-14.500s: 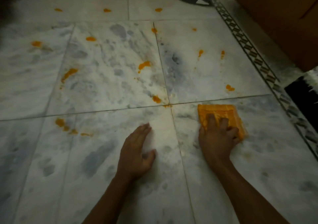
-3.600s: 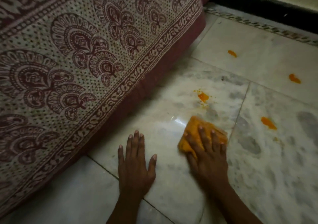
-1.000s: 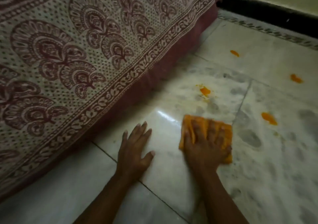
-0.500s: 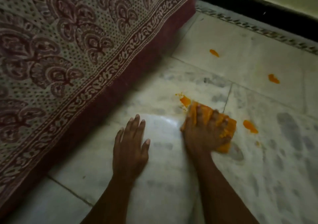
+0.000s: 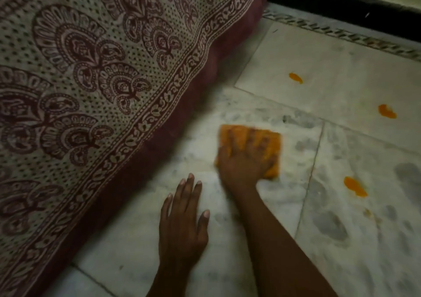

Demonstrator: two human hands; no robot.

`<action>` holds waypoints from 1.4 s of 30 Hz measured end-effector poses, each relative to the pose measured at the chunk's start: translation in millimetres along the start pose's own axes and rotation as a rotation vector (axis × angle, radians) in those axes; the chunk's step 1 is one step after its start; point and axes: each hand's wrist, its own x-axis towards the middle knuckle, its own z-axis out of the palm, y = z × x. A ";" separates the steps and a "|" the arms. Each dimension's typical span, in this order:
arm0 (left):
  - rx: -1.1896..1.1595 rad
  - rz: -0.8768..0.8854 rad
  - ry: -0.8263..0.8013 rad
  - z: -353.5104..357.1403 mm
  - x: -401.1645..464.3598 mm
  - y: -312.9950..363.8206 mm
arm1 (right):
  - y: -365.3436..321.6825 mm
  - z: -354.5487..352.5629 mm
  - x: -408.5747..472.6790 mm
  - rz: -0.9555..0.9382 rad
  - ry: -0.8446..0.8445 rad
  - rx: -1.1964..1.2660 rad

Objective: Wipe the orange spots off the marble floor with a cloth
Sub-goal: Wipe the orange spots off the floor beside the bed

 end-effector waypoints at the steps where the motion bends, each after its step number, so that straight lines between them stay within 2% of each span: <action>1: -0.002 0.001 0.003 -0.7 -0.6 -0.5 | 7.6 4.5 -21.2 -0.199 0.025 -0.033; 2: -0.009 -0.001 0.003 -2.3 -0.2 0.8 | 26.5 0.4 -43.9 -0.373 0.058 -0.071; 4: -0.026 -0.004 -0.012 -5.3 0.7 3.3 | 75.0 -24.7 -63.3 -0.461 0.072 -0.117; 5: -0.032 -0.009 -0.019 -8.0 1.3 1.4 | 88.4 -34.2 -54.1 -0.386 0.057 -0.132; 7: -0.028 -0.001 -0.028 -10.1 4.5 1.3 | 90.3 -44.9 -16.0 0.028 -0.038 -0.152; 8: -0.017 0.002 -0.026 -7.2 3.4 0.2 | 79.1 -38.6 7.3 0.189 -0.008 -0.112; 9: -0.009 0.002 -0.016 -4.9 -0.9 -1.3 | 62.4 -32.3 21.4 0.258 -0.016 -0.069; 11: -0.020 0.011 0.029 -0.5 -1.4 -3.1 | 21.7 -17.4 35.7 0.105 -0.132 0.010; 13: -0.034 0.015 0.032 0.5 3.7 -4.4 | -5.6 -8.6 18.1 -0.161 -0.221 0.010; 14: -0.042 0.002 0.036 0.5 5.5 -4.5 | -9.1 -8.9 -3.1 -0.322 -0.194 -0.034; 16: -0.038 -0.015 0.041 2.9 7.2 -2.9 | 12.7 -14.9 -45.2 -0.602 -0.035 -0.078; 17: -0.027 -0.020 0.050 2.6 7.4 -2.9 | 31.0 -23.8 -59.0 -0.669 -0.002 -0.078; 18: -0.022 -0.020 0.053 1.0 6.3 -4.0 | 51.0 -30.3 -63.5 -0.625 -0.017 -0.089; 21: 0.016 -0.009 0.053 0.8 4.5 -2.9 | 72.3 -35.1 -25.1 -0.248 -0.089 -0.132; 25: 0.053 -0.019 0.040 2.9 2.6 -2.0 | -10.1 6.4 33.5 -0.108 -0.231 -0.050; 26: 0.055 -0.024 0.033 3.2 2.3 -3.0 | -24.2 13.2 30.7 -0.181 -0.255 -0.088; 28: 0.051 -0.031 0.029 3.2 1.9 -3.4 | -22.1 12.1 -0.4 -0.477 -0.259 -0.144; 30: 0.047 -0.034 0.024 3.4 2.2 -1.9 | 19.3 -7.4 -37.3 -0.717 -0.166 -0.131; 31: 0.053 -0.039 0.020 3.1 2.5 -1.6 | 43.4 -19.9 -46.6 -0.746 -0.154 -0.116; 32: 0.055 -0.049 0.016 1.8 2.8 -1.7 | 63.5 -29.2 -46.1 -0.709 -0.144 -0.127; 34: 0.065 -0.060 0.018 -0.3 3.6 -1.2 | 83.9 -34.0 -21.7 -0.441 -0.113 -0.158; 36: 0.079 -0.051 0.019 1.0 1.7 1.2 | 60.5 -23.9 14.8 -0.104 -0.093 -0.103; 38: 0.079 -0.050 0.035 2.3 -0.4 0.7 | 10.7 -2.6 39.1 0.042 -0.207 -0.033; 39: 0.077 -0.046 0.046 3.3 -0.6 -0.5 | -11.6 8.8 43.0 -0.002 -0.260 -0.048; 42: 0.078 -0.038 0.049 5.5 1.4 -4.6 | -31.0 14.2 19.8 -0.443 -0.288 -0.112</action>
